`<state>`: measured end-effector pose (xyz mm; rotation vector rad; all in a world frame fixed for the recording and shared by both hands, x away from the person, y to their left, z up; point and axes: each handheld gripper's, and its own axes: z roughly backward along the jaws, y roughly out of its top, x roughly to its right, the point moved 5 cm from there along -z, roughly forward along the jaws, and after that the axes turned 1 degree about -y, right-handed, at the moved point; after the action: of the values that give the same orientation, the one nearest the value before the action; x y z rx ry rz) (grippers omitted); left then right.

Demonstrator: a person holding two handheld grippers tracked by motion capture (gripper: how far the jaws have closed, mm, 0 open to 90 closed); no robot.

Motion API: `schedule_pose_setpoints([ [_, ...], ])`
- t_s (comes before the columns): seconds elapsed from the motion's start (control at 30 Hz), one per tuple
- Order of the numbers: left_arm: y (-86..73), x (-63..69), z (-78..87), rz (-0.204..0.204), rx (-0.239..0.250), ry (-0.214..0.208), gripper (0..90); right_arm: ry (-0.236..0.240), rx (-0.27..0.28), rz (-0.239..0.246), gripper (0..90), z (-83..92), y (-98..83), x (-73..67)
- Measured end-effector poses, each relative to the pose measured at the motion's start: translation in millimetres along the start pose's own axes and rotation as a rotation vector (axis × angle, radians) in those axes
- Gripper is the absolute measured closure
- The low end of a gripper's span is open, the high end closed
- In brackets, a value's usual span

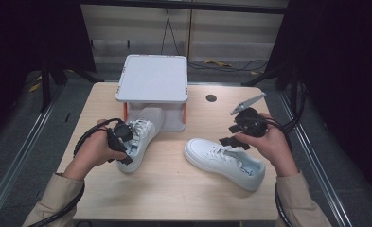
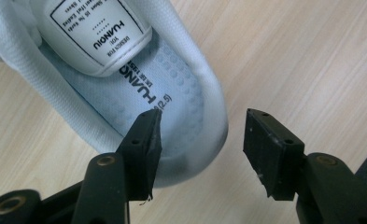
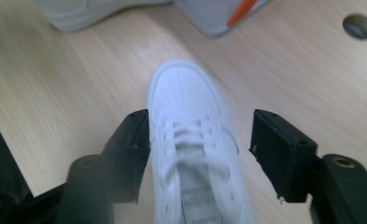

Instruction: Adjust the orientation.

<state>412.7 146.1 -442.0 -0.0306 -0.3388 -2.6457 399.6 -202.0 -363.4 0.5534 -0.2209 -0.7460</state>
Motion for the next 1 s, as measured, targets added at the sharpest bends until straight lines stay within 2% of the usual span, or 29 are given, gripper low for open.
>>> schedule_pose_setpoints([
  [0.07,-1.8,0.6,-1.0,-0.021,0.016,0.001,46.8,-0.009,-0.013,0.025,43.7,-7.1,20.5,-1.6],
  [0.13,-2.0,0.6,-0.7,-0.032,0.014,0.001,46.7,-0.007,-0.014,0.027,44.1,-9.0,24.7,-2.3],
  [0.2,-2.1,0.7,-1.1,-0.041,0.013,0.002,46.6,-0.002,-0.007,0.028,46.4,-16.4,41.3,-2.6],
  [0.23,-2.1,0.7,-1.1,-0.041,0.013,0.002,46.5,-0.002,-0.007,0.028,46.4,-16.4,41.3,-2.6],
  [0.27,-1.6,0.9,-2.8,-0.063,0.003,-0.004,45.8,-0.001,0.003,0.022,46.9,-20.7,50.4,-2.2],
  [0.3,-1.6,0.9,-2.8,-0.063,0.003,-0.004,45.4,-0.001,0.003,0.022,46.9,-20.7,50.4,-2.2],
  [0.4,-1.4,0.9,-6.7,-0.112,-0.035,-0.007,45.2,0.016,0.01,0.008,47.9,-26.2,61.1,-2.1],
  [0.53,-1.4,1.3,-15.7,-0.143,-0.052,-0.004,45.6,0.033,0.005,0.013,47.7,-33.8,73.3,-5.5],
  [0.67,-1.7,1.3,-21.1,-0.156,-0.054,0.006,47.8,0.041,-0.003,0.023,47.7,-38.9,75.7,-8.3],
  [0.73,-2.2,2.2,-27.3,-0.182,-0.073,0.003,48.0,0.043,-0.007,0.018,47.8,-41.2,75.9,-9.5],
  [0.8,-3.1,2.7,-33.9,-0.174,-0.096,-0.03,51.3,0.051,-0.007,0.013,48.3,-42.9,75.8,-11.1],
  [0.83,-3.5,2.8,-38.4,-0.181,-0.098,-0.028,51.9,0.057,-0.013,0.016,48.3,-43.7,75.2,-11.8],
  [0.9,-2.3,1.1,-40.8,-0.177,-0.109,-0.015,61.6,0.058,-0.017,0.019,48.3,-44.8,74.5,-12.8],
  [0.93,-1.7,-0.6,-40.8,-0.18,-0.107,-0.005,61.6,0.059,-0.018,0.019,48.1,-45.1,74.2,-13.1],
  [1.0,-0.3,-0.7,-40.7,-0.161,-0.123,-0.015,63.1,0.065,-0.023,0.016,48.1,-46.4,72.8,-13.0],
])
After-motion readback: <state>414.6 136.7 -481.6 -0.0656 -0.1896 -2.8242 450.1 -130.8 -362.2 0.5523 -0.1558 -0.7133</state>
